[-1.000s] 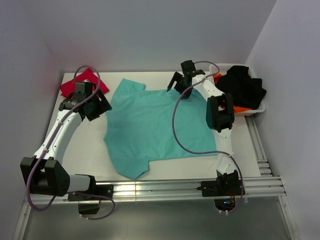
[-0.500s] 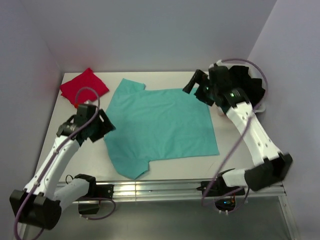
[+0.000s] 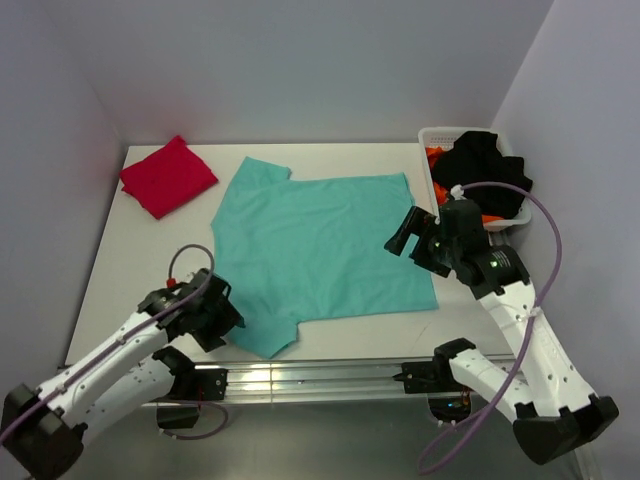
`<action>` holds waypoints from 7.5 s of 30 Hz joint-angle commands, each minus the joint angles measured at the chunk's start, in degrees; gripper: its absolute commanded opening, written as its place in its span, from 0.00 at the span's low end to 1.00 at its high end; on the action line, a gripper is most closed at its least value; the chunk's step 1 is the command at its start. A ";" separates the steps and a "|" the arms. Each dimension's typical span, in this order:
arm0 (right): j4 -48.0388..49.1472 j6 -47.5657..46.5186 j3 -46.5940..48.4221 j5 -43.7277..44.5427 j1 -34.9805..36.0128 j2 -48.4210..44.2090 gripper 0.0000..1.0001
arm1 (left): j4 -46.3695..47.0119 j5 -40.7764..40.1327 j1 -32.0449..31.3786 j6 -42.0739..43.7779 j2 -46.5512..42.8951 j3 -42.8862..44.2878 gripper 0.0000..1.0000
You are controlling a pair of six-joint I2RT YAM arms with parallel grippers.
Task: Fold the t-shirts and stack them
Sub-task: Flatten the tshirt out, then fold the tshirt
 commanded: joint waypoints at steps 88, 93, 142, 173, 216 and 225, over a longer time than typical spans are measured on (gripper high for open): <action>2.44 19.92 -21.13 18.10 -0.09 15.18 0.83 | 15.10 -9.41 2.45 10.15 28.67 15.09 0.00; 2.18 22.21 -22.61 17.74 0.43 14.93 0.79 | 15.63 -8.53 4.12 11.91 29.46 15.18 0.00; -6.70 19.49 -4.61 21.26 -0.62 17.45 0.00 | 4.99 -4.23 11.49 19.56 33.68 36.18 0.00; -8.40 3.59 31.76 16.45 -9.50 44.21 1.00 | 5.16 3.25 27.24 29.94 52.51 58.39 0.99; 6.76 -2.66 -2.75 5.61 -11.08 39.62 0.00 | 13.71 -9.05 21.61 23.35 40.90 21.16 0.89; 2.97 -1.52 -7.94 7.99 -11.17 31.18 0.00 | 10.88 -9.59 21.52 22.99 33.25 17.72 0.89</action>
